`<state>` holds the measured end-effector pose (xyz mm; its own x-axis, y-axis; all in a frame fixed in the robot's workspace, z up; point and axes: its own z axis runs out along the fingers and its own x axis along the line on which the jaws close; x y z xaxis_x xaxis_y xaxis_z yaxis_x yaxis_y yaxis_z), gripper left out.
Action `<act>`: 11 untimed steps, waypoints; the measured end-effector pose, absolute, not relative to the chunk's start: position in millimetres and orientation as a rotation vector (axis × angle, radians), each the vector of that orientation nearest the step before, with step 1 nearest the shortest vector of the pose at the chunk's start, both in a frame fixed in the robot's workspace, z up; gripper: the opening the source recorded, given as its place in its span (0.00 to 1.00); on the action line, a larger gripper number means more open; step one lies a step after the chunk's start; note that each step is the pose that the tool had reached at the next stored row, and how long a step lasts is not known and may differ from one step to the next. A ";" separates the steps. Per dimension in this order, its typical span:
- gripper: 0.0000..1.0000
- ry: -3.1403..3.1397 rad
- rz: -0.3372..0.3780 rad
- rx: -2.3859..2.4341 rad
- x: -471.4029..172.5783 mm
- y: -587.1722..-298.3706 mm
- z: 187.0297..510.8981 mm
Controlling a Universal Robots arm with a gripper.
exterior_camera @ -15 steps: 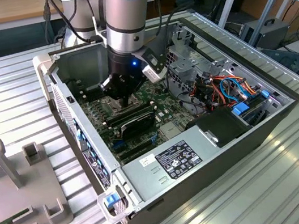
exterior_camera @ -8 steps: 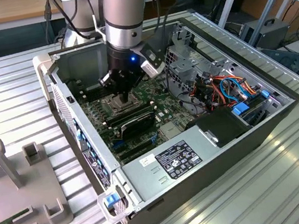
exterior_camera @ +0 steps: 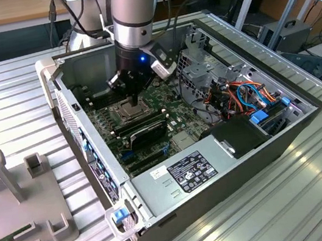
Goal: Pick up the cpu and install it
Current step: 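Install the second cpu locking lever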
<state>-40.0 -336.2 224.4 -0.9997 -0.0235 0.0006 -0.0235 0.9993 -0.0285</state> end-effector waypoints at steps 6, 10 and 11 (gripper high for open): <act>0.11 -3.138 0.045 0.037 -39.8 -336.2 238.0; 0.11 -3.138 0.044 0.037 -39.8 -336.2 244.9; 0.11 -3.138 0.044 0.037 -39.8 -336.2 245.0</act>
<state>-39.8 -336.2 245.0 -0.9997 -0.0234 0.0030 -0.0235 0.9993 -0.0282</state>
